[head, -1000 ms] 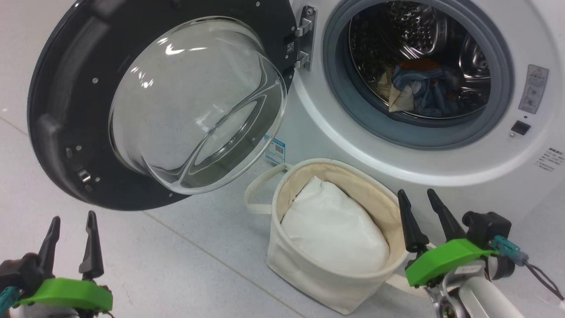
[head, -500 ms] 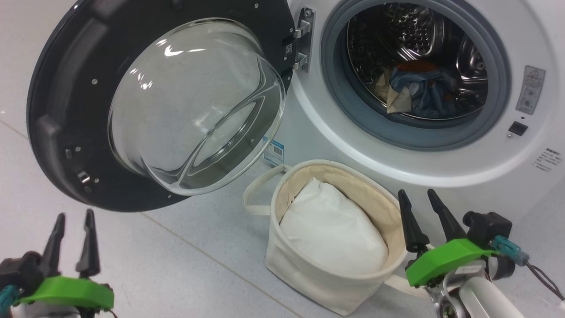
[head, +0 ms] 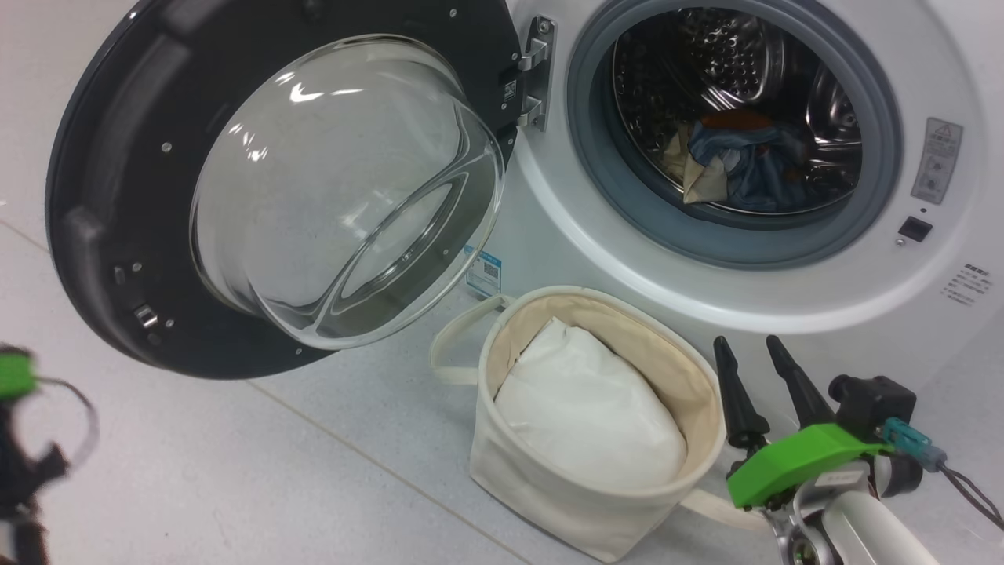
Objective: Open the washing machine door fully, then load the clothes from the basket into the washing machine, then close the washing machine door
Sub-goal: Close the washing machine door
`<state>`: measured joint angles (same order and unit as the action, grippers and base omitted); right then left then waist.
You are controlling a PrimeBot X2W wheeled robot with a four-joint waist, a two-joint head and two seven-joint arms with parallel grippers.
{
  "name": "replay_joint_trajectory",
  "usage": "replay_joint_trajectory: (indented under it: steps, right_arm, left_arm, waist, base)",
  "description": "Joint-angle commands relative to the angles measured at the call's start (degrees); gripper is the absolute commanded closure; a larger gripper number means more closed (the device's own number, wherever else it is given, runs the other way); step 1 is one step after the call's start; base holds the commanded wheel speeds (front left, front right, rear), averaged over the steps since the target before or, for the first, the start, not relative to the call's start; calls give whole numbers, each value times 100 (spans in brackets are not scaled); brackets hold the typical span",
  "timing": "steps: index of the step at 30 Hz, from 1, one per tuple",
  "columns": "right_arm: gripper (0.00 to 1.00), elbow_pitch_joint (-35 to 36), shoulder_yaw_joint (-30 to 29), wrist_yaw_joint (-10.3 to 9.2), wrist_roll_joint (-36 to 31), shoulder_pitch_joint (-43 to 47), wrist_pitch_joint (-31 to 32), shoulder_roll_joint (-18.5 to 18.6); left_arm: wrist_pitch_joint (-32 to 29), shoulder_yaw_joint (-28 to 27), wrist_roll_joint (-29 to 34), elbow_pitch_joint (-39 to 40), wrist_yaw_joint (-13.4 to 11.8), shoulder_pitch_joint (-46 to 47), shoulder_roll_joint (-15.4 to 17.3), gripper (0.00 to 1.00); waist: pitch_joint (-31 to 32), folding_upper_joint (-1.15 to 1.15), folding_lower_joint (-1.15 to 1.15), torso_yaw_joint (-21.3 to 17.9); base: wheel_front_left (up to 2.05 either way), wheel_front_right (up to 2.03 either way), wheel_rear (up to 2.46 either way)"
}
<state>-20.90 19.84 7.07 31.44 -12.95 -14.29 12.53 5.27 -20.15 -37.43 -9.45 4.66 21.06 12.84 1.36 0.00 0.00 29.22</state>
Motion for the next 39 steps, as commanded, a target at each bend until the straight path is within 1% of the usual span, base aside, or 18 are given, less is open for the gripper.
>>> replay_joint_trajectory:
  steps: [1,3,5,8,10,13,15,17,18,20,21,27,31,35,37,38,39]
  right_arm:
    - [0,162,48,42,9,-198,-71,78]
    - [0,168,18,42,1,-167,-71,81]
    - [0,169,-29,42,-13,-111,-71,92]
    - [0,176,-112,42,-42,3,-71,118]
    - [0,198,-174,42,-63,92,-71,135]
    - [0,246,-279,42,-106,245,-71,167]
    - [0,278,-353,42,-135,362,-71,191]
    - [0,310,-401,42,-161,470,-71,205]
    - [0,354,-411,42,-185,510,-71,209]
    - [0,399,-405,42,-207,520,-71,219]
    - [0,448,-396,42,-224,517,-71,232]
    - [0,500,-392,42,-264,431,-71,327]
    - [0,499,-386,42,-272,399,-71,404]
    - [0,498,-371,42,-270,357,-71,437]
    - [0,492,-366,42,-265,344,-71,444]
    - [0,487,-384,42,-256,340,-71,439]
    - [0,483,-394,42,-252,343,-71,430]
  left_arm:
    - [-149,-280,-146,113,-67,341,263,100]
    - [-577,-539,-595,-221,-258,668,352,100]
    - [-1064,-745,-1032,-718,-484,980,421,100]
    - [-1514,-994,-1437,-1509,-794,1416,579,100]
    - [-1667,-1102,-1580,-2007,-930,1672,713,100]
    - [-1884,-1058,-1627,-2688,-989,1968,908,100]
    - [-1959,-1024,-1662,-3076,-975,2150,959,100]
    - [-2065,-924,-1653,-3432,-910,2282,987,100]
    - [-2137,-855,-1640,-3719,-819,2377,1056,100]
    - [-2163,-842,-1655,-3960,-734,2465,1139,100]
    - [-2146,-847,-1660,-4172,-671,2542,1241,100]
    - [-2085,-888,-1726,-4656,-429,2749,1468,100]
    - [-2182,-867,-1788,-4912,-237,2857,1514,100]
    - [-2315,-843,-1852,-5118,-101,2944,1513,100]
    - [-2562,-782,-1890,-5230,-31,2977,1462,100]
    - [-2874,-700,-1923,-5311,42,3009,1413,100]
    - [-3028,-664,-1942,-5342,73,3025,1391,100]
  waist:
    - [5,0,0,-10]
    - [20,0,0,-31]
    - [43,0,0,-59]
    - [93,0,0,-115]
    - [135,0,0,-160]
    - [207,0,0,-241]
    - [248,0,0,-293]
    - [268,0,0,-369]
    - [244,0,0,-491]
    - [208,0,0,-607]
    - [157,0,0,-712]
    - [-10,0,0,-956]
    - [-98,0,0,-994]
    - [-163,0,0,-958]
    - [-173,0,0,-907]
    - [-166,0,0,-838]
    - [-152,0,0,-797]
  base:
    - [0,0,0]
    - [0,0,0]
    - [0,0,0]
    - [0,0,0]
    - [0,0,0]
    - [0,0,0]
    - [0,0,0]
    - [0,0,0]
    - [0,0,0]
    - [0,0,0]
    - [0,0,0]
    - [0,0,0]
    - [0,0,0]
    - [0,0,0]
    - [0,0,0]
    - [0,0,0]
    - [0,0,0]
